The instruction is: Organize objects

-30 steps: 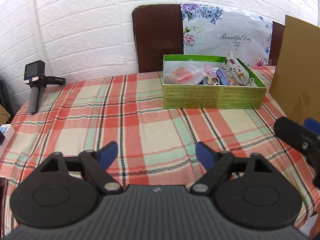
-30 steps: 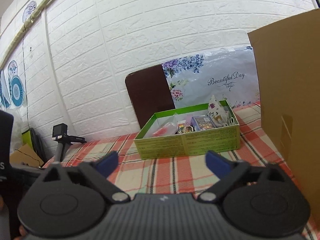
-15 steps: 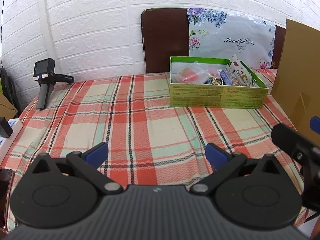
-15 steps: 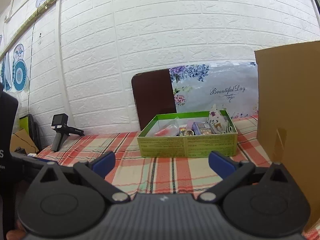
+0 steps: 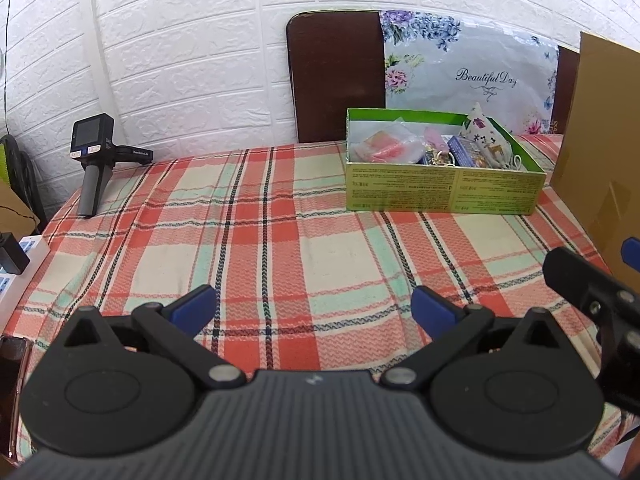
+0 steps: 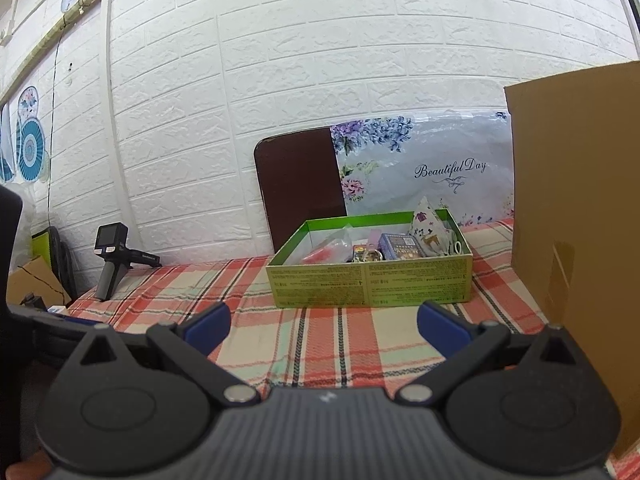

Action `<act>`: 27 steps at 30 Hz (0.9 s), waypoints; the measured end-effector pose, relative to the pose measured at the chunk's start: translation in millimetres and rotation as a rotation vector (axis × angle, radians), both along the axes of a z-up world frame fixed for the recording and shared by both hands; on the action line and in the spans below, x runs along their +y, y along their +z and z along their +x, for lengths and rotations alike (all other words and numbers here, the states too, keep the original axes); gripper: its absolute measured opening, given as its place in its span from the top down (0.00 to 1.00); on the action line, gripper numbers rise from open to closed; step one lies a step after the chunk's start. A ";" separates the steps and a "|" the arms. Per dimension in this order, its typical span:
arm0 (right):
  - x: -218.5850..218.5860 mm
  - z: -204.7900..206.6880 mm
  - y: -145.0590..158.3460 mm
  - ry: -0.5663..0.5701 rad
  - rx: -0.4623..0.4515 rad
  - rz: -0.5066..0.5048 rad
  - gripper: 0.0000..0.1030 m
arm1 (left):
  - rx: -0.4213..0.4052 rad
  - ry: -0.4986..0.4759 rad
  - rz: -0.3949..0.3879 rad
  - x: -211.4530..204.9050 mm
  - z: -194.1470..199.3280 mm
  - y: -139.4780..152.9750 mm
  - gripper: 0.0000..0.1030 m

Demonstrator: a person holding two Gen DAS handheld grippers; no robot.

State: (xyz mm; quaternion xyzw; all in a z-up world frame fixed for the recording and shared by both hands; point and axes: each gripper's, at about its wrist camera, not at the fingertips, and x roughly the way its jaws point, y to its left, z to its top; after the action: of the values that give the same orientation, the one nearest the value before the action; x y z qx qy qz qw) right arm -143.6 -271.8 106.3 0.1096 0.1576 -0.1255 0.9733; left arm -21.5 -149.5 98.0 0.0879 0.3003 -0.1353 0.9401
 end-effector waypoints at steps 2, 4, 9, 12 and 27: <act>-2.2 1.1 -1.4 -0.002 0.003 0.006 0.00 | 0.007 0.004 -0.005 0.7 2.1 -0.7 0.00; -3.5 2.1 -2.9 -0.005 0.007 0.010 0.00 | 0.010 0.011 0.000 -0.2 3.5 -1.5 0.00; -6.9 5.3 -6.5 -0.012 0.017 0.023 0.00 | 0.023 0.020 0.012 -2.5 7.3 -5.1 0.00; -8.4 7.3 -8.7 -0.012 0.023 0.030 0.00 | 0.027 0.027 0.022 -3.8 8.8 -7.2 0.00; -18.8 11.1 -16.8 -0.034 0.040 0.062 0.00 | 0.043 0.030 0.042 -10.7 13.1 -11.7 0.00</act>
State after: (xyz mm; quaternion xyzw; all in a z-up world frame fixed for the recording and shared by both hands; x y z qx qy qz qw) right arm -132.5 -290.6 89.5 0.1399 0.1788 -0.1394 0.9639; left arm -8.4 -160.2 86.3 0.1003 0.3244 -0.1166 0.9333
